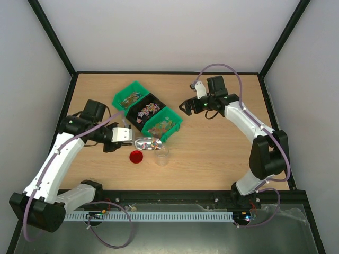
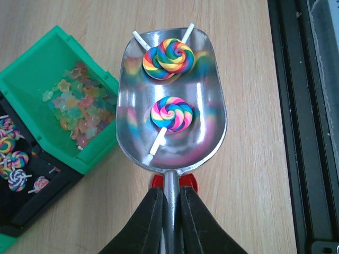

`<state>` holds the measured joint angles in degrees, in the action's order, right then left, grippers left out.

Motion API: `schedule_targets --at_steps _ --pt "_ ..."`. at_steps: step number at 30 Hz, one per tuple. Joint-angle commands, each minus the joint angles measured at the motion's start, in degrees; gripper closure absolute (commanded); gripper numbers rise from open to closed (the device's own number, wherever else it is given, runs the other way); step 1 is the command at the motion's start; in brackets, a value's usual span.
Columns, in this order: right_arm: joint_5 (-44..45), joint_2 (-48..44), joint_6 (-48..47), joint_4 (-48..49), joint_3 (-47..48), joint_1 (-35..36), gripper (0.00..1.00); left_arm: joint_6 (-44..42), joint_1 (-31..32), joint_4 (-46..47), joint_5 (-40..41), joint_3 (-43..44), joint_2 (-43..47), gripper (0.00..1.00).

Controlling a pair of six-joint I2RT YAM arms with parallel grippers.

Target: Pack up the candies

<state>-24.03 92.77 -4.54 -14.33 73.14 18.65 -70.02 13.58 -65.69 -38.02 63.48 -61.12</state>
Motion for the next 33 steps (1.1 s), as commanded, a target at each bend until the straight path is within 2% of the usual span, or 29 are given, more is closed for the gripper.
schedule_targets --at_steps 1,19,33 --pt "-1.21 -2.58 0.48 1.14 -0.98 -0.38 0.01 4.57 3.51 1.97 3.87 1.30 -1.09 0.98" --pt "-1.36 -3.10 0.49 1.15 -1.25 -0.45 0.01 8.24 12.68 -1.41 16.48 6.62 -5.68 0.98" --pt "-1.80 -3.25 0.49 0.76 -1.18 -0.46 0.01 11.16 17.88 -2.95 22.22 9.19 -7.08 0.98"
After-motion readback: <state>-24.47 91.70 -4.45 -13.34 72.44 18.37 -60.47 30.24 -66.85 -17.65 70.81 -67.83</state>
